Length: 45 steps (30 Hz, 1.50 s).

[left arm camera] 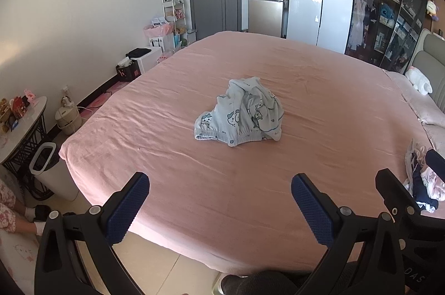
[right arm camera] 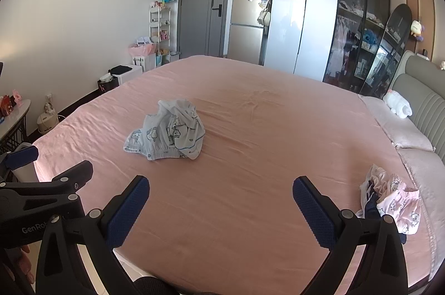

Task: Fold clothes
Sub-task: 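Move both grippers toward the grey cat-print pants on the bed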

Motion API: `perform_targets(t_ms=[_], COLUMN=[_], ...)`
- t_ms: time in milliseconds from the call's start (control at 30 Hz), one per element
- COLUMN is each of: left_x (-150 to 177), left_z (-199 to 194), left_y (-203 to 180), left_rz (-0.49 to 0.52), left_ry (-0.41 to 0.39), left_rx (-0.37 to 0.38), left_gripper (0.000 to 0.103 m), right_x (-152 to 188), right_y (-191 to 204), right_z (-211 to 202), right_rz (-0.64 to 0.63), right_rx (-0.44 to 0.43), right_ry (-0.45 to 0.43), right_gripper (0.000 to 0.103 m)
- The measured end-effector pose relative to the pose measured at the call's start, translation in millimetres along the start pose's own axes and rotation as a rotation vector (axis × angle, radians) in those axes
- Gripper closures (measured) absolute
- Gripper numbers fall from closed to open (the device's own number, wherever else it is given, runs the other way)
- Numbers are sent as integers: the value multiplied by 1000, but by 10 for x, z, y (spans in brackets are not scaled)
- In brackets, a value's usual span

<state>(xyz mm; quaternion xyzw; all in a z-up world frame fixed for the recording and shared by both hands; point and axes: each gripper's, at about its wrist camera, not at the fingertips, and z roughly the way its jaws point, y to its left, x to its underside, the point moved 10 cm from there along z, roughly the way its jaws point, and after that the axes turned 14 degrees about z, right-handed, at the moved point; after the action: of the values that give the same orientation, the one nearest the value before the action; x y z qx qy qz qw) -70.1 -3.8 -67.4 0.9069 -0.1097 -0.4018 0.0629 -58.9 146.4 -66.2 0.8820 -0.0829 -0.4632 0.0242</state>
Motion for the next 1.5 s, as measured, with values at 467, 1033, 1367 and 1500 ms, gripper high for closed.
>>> perform_targets(t_ms=[467, 1033, 1367, 1500], left_x=[17, -49, -54, -69], left_z=[130, 334, 806, 996], left_y=[65, 56, 168, 254], left_rz=[-40, -34, -41, -49], left_ry=[22, 21, 75, 99], left_rx=[38, 64, 60, 47], left_gripper=[0, 0, 0, 0], right_x=[-7, -105, -143, -162], right_y=[86, 94, 226, 295], right_z=[134, 332, 854, 1065], right_rz=[-8, -16, -60, -84], right_rx=[-4, -4, 16, 17], right_ry=[14, 33, 93, 122], right_gripper=[0, 0, 0, 0])
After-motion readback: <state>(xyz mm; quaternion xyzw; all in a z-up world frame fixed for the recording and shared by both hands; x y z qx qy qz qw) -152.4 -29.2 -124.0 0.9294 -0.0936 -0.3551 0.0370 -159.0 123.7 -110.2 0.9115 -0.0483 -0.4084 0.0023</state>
